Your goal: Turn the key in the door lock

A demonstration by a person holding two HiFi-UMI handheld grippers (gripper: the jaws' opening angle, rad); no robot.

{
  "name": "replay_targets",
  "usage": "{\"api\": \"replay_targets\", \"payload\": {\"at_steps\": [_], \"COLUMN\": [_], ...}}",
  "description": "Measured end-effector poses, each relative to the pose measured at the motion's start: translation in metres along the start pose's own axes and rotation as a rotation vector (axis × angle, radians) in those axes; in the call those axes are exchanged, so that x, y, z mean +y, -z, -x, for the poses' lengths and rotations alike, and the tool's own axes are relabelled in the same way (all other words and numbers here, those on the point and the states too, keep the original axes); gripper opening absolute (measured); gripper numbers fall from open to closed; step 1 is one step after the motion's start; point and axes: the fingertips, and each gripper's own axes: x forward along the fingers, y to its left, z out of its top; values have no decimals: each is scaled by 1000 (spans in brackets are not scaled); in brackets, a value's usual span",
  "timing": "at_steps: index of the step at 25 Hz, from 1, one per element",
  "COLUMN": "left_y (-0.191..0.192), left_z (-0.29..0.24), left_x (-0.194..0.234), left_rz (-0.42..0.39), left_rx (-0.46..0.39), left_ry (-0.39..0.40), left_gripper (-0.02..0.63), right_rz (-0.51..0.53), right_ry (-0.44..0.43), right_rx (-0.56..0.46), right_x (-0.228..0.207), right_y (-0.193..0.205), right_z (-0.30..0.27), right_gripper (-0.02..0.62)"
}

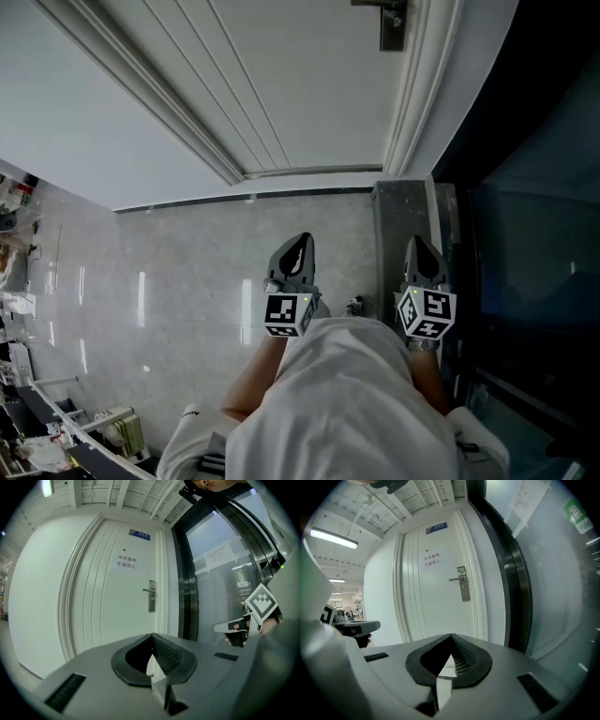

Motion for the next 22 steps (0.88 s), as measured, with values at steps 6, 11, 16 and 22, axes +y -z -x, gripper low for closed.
{"api": "replay_targets", "payload": {"at_steps": [6,11,16,22], "left_y": [8,6,-2,-23], "left_z": [-20,-50,-114,-201], "left_x": [9,24,25,30], "left_rz": [27,35,42,55], "left_rx": [24,16,-5,-31], "left_ry": [-23,-24,45,108], "left_gripper": [8,8,8,8], "right_rz": [-7,7,39,51], "right_ry": [62,67,112,203], "right_rx": [8,20,23,24], "right_x": [-39,-42,-62,-101], "right_y": [-6,-7,-19,-48], "right_z": [-21,-42,-70,-111], "right_gripper": [-8,-8,-8,-8]}}
